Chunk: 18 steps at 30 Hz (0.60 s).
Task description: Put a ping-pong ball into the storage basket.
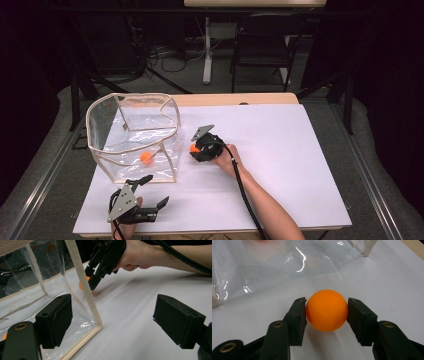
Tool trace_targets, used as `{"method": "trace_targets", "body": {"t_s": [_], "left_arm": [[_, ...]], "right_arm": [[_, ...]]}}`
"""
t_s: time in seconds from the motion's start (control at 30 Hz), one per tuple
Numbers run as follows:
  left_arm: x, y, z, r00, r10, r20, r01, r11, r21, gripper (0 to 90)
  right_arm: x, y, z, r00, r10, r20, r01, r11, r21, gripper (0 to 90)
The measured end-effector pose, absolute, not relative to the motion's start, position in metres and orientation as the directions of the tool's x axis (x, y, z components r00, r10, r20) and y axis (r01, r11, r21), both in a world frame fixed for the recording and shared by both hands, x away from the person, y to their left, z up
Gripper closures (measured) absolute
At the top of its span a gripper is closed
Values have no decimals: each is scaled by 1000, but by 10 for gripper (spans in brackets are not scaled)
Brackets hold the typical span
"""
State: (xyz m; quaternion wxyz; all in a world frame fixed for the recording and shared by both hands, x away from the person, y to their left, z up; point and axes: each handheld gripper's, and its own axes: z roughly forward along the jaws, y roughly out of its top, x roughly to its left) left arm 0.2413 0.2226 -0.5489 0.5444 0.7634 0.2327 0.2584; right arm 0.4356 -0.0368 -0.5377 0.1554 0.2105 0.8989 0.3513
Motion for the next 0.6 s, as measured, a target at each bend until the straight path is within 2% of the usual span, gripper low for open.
{"method": "trace_targets", "body": {"t_s": [0.6], "left_arm": [[241, 223, -549, 754, 642, 142, 78, -302, 950, 157]], "right_arm": [[431, -37, -526, -860, 479, -174, 263, 710, 654, 502]]}}
